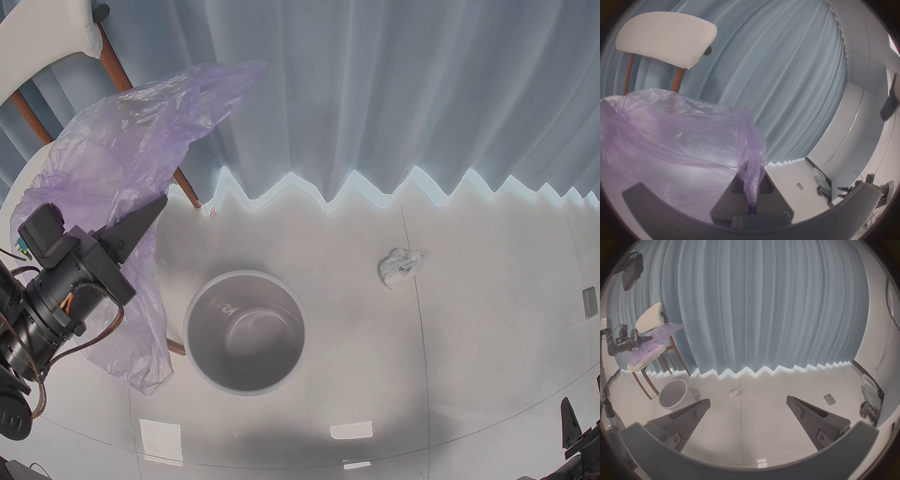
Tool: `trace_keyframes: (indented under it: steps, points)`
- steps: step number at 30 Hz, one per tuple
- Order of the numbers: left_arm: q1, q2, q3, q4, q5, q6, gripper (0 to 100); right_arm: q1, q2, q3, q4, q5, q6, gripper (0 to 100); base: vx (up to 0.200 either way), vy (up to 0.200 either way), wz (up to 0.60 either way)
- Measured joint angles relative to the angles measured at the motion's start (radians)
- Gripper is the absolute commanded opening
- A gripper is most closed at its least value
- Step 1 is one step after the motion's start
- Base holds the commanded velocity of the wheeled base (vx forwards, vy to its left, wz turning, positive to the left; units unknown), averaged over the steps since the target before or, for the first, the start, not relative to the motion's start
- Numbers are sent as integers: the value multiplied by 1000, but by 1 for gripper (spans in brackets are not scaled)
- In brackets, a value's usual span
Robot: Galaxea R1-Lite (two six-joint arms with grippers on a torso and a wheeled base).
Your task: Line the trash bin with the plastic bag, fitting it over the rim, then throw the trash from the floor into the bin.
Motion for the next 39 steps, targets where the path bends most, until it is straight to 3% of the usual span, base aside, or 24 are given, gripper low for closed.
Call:
trace_keyframes:
  steps: [9,21,30,39]
  points:
    - [17,-87,0,13,-152,-86,0,0,0,0,0,0,0,100,0,0,0]
    - [-32,-31,3,-1,-142,-106,0,0,0,0,0,0,0,100,0,0,0]
    - [-101,-6,1,-2,-142,-191,0,0,0,0,0,0,0,100,0,0,0]
    - [-145,-3,0,-2,-141,-217,0,0,0,0,0,0,0,100,0,0,0]
